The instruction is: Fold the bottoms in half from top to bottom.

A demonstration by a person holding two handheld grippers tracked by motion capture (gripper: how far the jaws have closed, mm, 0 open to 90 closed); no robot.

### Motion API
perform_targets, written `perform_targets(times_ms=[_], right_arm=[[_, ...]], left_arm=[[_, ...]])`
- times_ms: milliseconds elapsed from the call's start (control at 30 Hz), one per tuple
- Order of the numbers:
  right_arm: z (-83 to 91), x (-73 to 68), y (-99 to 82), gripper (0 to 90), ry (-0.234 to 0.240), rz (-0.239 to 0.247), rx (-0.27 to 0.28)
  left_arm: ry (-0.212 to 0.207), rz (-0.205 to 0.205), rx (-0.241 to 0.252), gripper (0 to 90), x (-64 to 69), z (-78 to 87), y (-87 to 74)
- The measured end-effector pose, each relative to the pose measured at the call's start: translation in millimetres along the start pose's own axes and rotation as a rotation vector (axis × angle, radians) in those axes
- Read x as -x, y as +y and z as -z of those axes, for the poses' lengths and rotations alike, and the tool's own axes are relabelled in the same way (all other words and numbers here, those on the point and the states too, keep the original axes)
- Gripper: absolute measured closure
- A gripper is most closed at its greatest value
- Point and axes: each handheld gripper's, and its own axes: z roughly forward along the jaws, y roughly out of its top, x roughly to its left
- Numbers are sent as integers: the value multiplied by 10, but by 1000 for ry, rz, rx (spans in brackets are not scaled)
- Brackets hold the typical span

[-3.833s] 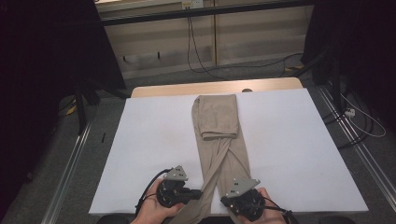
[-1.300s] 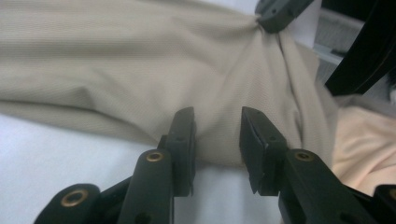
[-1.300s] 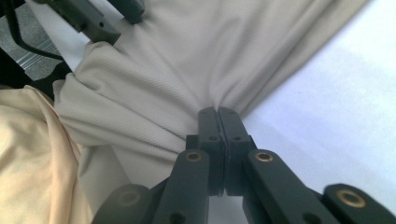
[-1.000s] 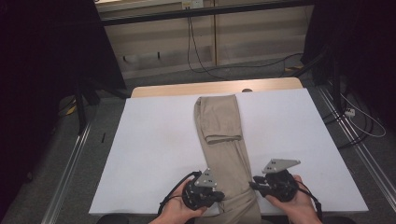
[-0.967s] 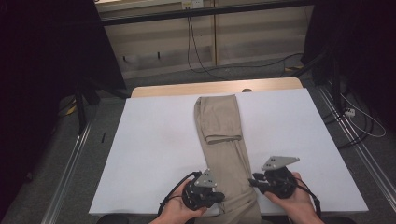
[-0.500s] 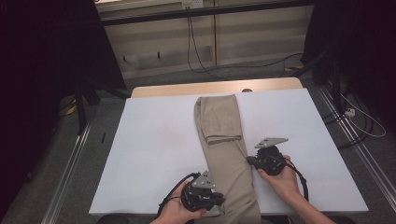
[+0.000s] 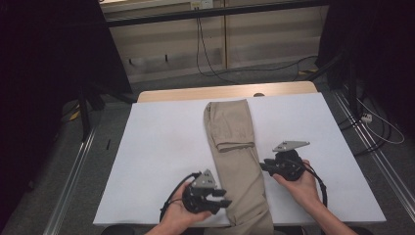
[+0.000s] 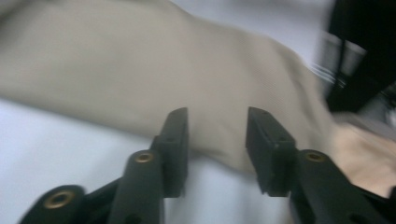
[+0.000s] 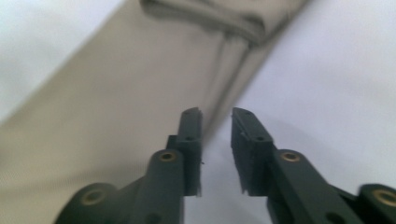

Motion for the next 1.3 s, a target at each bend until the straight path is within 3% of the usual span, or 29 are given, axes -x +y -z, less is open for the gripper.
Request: perform_targets(times_ms=[100,133,200,267,333,400,433,467,500,567,667,800,1033,1200,1300], right_arm=[[-50,18,171,631,31,44,28],[-83,22,228,597,35,60,38],[-167,47,347,522,30,79,40],[-260,86,451,479,38,79,45],[-351,126,530,448,28,81,59],[-434,146,592,446,32,84,63],[-469,153,619,484,32,99,61],[-501,163,643,514,32,110,70],[-534,175,667,534,38,112,68],[-594,194,708,577,35,130,69],[-670,227,731,642,29,145,49],[-715,291,690,693,20,142,23],[-740,326,677,684,25,148,23],[-742,303,704,554,32,165,21],[-718,289,739,514,32,184,26]], left_arm=[[100,38,43,463,-285,5,128],[111,51,48,421,-386,-12,163],[153,53,44,409,-585,-59,230],[202,69,61,343,-772,-127,286],[244,93,69,349,-945,-192,341],[226,137,95,360,-1090,-249,390],[229,136,86,381,-1132,-287,415],[252,111,59,397,-1165,-330,441],[269,100,64,400,-1190,-359,453],[255,105,79,421,-1223,-410,475],[245,49,65,425,-1215,-491,509],[279,-5,44,468,-1211,-574,516],[294,-6,37,660,-1265,-570,476],[271,15,42,778,-1312,-561,509],[252,44,34,803,-1353,-559,545]])
